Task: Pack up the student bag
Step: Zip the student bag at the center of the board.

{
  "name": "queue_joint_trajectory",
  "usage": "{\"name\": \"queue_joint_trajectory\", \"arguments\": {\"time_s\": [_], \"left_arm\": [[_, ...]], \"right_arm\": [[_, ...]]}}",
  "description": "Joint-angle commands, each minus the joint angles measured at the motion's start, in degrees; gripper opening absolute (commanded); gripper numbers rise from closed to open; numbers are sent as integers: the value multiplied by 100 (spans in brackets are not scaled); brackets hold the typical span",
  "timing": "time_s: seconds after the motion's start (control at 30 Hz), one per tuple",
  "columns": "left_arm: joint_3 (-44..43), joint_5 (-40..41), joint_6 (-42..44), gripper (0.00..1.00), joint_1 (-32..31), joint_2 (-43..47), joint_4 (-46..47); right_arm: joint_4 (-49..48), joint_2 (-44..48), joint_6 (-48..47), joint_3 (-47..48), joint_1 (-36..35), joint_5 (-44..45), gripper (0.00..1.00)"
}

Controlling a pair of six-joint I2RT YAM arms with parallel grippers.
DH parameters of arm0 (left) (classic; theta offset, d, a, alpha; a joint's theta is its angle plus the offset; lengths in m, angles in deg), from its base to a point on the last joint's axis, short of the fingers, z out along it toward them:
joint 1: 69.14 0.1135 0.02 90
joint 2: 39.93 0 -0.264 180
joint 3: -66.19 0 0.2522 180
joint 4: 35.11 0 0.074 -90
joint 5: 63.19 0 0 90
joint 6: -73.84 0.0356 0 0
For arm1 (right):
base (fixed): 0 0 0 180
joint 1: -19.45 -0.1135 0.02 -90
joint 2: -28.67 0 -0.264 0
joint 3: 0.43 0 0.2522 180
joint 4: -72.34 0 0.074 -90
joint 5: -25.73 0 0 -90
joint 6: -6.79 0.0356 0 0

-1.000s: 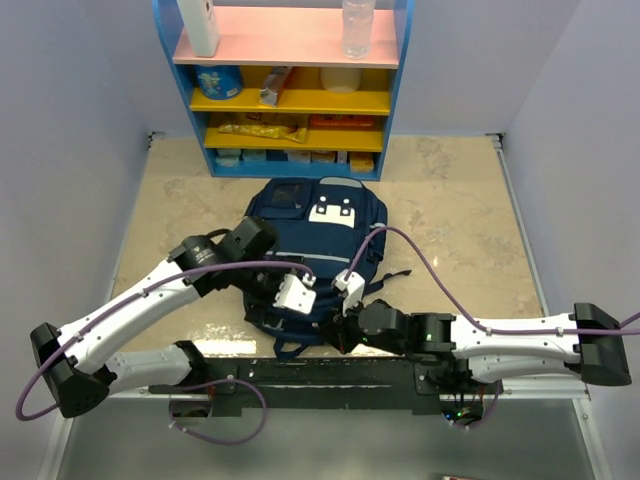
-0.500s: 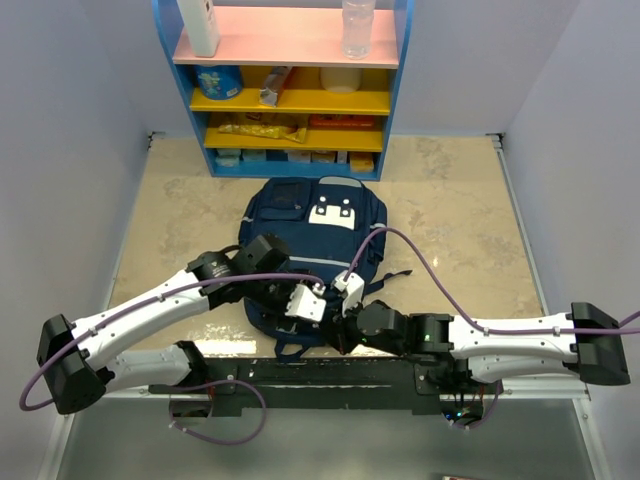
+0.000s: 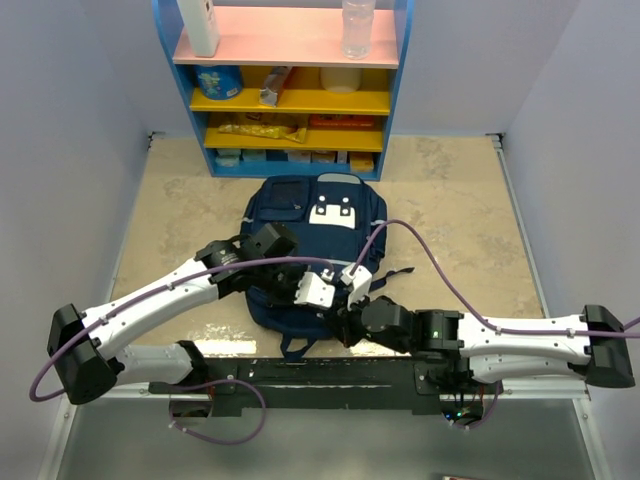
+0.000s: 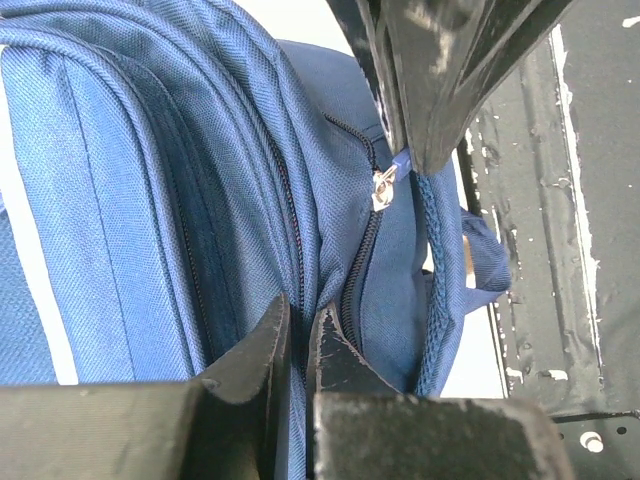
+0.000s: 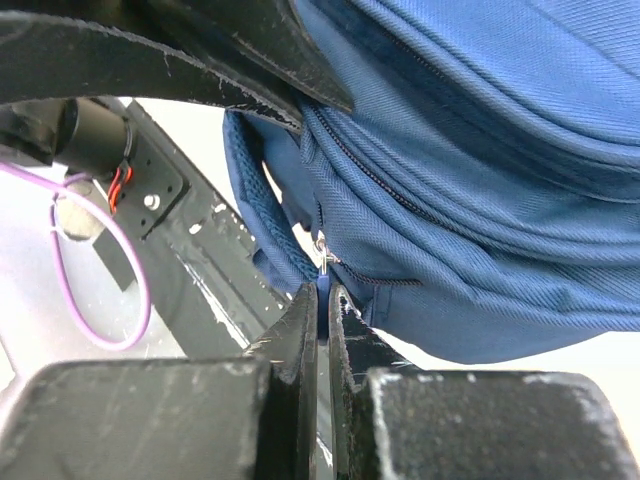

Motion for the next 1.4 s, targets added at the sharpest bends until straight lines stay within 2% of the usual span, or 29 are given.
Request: {"name": "queue_joint_trajectory", "arguments": {"time_s": [0.0,0.13,0.3,0.43,0.57,0.67,0.8,0.9,1.13,1.37], "left_arm": [[-236,427,86,0,82,113,-412],[-569,428,392,0,82,289,-745],[-1228,323,683,0,283,193,-1598],[-1396,261,1017,0,530,254,-1915],[-1572,314,1167,0,591,281,-2240],[-1756,436,1281,0,679,263,-2442],[-2038,516,1448,0,881,298,-2609],[-2126,533,1510,0,899,377,-2724],[-2117,551,1545,0,908,465,-2882],[-1898,499,1484,0,899,580,-2636]], "right_arm": [[-30,402,-98,513,-52,365,0],[619,420,104,583,-44,786,0],[1516,762,472,662,-44,1489,0],[2420,1149,666,785,-35,2052,0],[2783,1194,781,795,105,2308,0],[2687,1123,737,628,447,2186,0],[1985,895,176,311,1666,1203,0],[1809,466,-71,477,2186,1043,0],[1395,-536,-195,724,2716,612,0],[1035,-766,-361,882,2866,681,0]]}}
